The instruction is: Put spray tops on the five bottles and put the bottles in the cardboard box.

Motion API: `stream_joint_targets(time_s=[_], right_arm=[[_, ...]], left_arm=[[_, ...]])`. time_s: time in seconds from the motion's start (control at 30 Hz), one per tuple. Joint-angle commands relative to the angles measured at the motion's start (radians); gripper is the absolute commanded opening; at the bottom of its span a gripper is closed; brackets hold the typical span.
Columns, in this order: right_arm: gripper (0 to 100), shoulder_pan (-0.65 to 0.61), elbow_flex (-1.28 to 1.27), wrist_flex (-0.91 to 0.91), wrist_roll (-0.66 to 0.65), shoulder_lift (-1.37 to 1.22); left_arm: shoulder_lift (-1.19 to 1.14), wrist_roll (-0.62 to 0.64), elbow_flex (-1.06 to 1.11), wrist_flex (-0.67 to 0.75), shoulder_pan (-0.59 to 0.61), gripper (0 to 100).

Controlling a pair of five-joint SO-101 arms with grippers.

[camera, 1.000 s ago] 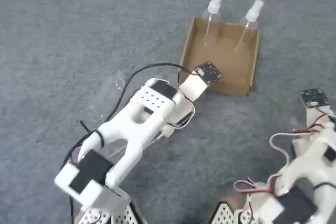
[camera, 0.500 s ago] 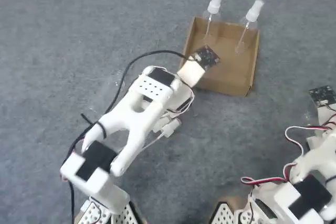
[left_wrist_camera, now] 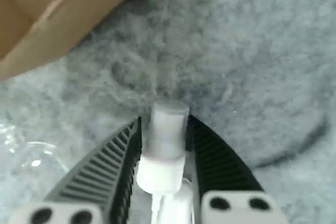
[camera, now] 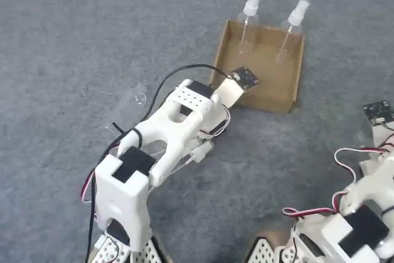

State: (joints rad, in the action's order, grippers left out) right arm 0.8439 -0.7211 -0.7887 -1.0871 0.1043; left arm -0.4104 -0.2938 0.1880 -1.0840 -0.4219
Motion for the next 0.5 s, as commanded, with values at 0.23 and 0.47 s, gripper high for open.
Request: stream_joint_targets(time_s=[0.23, 0.47], right_arm=[[11.3, -0.001, 0.000, 0.004, -0.006, -0.028], [14.3, -0.045, 0.002, -0.088, -0.006, -0.019]], left_arm=[[0.176, 0.037, -0.039, -0.061, -0.002, 3], [0.373, 0.072, -0.036, -0.101, 0.014, 3]])
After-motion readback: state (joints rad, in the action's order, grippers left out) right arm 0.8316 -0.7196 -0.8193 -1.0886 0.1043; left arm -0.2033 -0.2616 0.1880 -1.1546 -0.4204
